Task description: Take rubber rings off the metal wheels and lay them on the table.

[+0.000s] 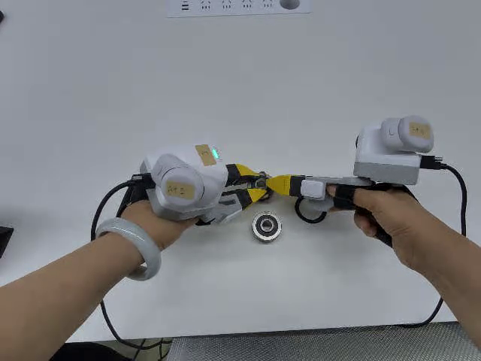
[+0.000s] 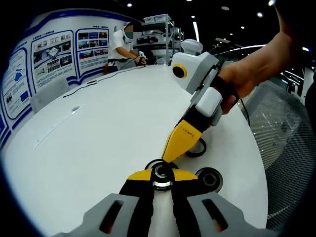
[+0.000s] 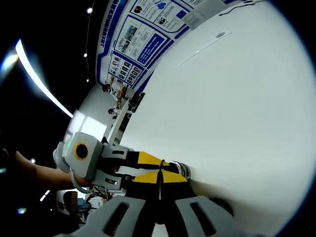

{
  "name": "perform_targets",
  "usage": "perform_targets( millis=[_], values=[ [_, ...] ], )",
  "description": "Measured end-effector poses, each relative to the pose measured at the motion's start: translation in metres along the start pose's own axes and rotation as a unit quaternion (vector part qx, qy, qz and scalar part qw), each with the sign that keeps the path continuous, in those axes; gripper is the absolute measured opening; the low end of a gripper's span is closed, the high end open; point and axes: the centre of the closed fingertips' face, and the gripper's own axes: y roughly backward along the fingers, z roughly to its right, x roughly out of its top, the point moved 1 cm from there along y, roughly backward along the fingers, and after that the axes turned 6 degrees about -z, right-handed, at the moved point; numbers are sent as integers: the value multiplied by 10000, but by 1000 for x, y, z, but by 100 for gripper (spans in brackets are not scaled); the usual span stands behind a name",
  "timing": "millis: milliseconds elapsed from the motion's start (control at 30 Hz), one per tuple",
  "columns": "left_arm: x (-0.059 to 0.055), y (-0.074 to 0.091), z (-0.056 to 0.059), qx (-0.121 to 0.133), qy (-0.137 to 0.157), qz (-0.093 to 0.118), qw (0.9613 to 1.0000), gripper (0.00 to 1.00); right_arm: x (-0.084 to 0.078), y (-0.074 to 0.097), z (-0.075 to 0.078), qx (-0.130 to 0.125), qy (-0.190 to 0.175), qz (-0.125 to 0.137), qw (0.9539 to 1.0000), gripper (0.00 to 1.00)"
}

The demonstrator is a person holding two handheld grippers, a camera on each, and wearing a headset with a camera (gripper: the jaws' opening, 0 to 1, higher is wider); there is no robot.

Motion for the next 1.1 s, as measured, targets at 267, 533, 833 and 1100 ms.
perform_targets(
  millis=[267,533,833,1100],
  values=[
    [0,0,0,-2,10,5,10000,13,-5,2,11,-275,61,-124,9995,2],
    [0,0,1,-26,-43,52,10000,13,-6,4,19,-420,35,-130,9990,2],
    [1,1,0,-53,-30,119,9999,20,-6,3,21,-454,24,-138,9989,2],
    [3,7,-1,1,-28,219,9998,26,-7,4,20,-453,41,-159,9988,2]
  ],
)
